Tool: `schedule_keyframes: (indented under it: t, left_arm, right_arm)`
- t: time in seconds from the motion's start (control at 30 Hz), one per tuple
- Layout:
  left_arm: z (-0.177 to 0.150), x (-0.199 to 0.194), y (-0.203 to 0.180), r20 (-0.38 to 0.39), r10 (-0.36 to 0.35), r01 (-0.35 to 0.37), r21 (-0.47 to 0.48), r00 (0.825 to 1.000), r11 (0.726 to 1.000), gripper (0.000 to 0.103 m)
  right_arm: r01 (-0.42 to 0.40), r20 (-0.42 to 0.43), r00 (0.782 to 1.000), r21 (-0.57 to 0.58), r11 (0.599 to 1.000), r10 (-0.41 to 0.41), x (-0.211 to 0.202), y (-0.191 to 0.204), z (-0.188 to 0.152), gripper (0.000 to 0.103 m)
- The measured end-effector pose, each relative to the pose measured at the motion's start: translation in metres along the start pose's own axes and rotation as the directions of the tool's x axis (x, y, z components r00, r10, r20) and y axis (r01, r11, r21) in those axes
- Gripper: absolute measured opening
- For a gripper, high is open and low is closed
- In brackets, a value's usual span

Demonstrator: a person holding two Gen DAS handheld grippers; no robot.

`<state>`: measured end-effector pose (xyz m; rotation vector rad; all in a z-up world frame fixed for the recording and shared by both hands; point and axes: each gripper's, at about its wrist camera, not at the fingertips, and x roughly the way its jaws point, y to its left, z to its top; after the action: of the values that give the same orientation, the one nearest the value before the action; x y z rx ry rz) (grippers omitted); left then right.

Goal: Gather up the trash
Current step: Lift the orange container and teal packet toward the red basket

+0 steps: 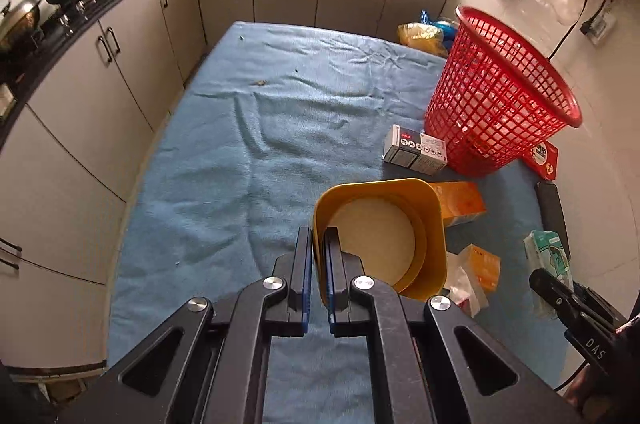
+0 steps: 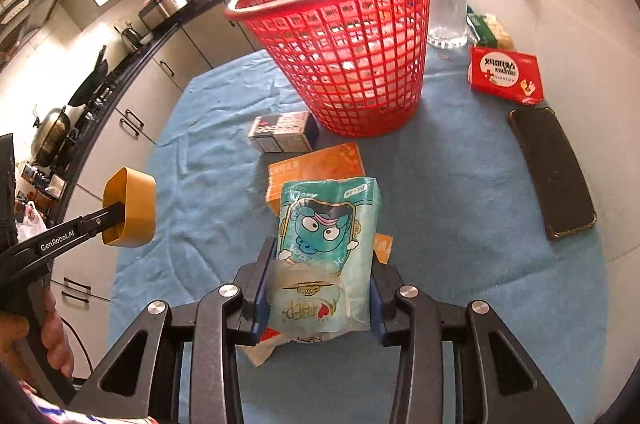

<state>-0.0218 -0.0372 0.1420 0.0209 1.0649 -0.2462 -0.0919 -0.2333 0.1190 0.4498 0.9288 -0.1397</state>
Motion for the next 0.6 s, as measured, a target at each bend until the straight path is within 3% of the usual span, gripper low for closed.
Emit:
schedule_keyframes:
  t: [0.33, 0.6]
  left_arm:
    - [-0.018, -0.051, 0.013, 0.092, 0.068, -0.071, 0.029, 0.993, 0.997, 0.005]
    - [-0.032, -0.063, 0.032, 0.097, 0.081, -0.082, 0.010, 0.992, 0.997, 0.005]
  right_arm:
    - [-0.011, 0.044, 0.999, -0.034, 0.999, 0.013, -0.028, 0.023, -0.015, 0.042]
    - [-0.019, 0.060, 0.998, -0.083, 0.996, 0.024, -0.039, 0.047, -0.024, 0.042]
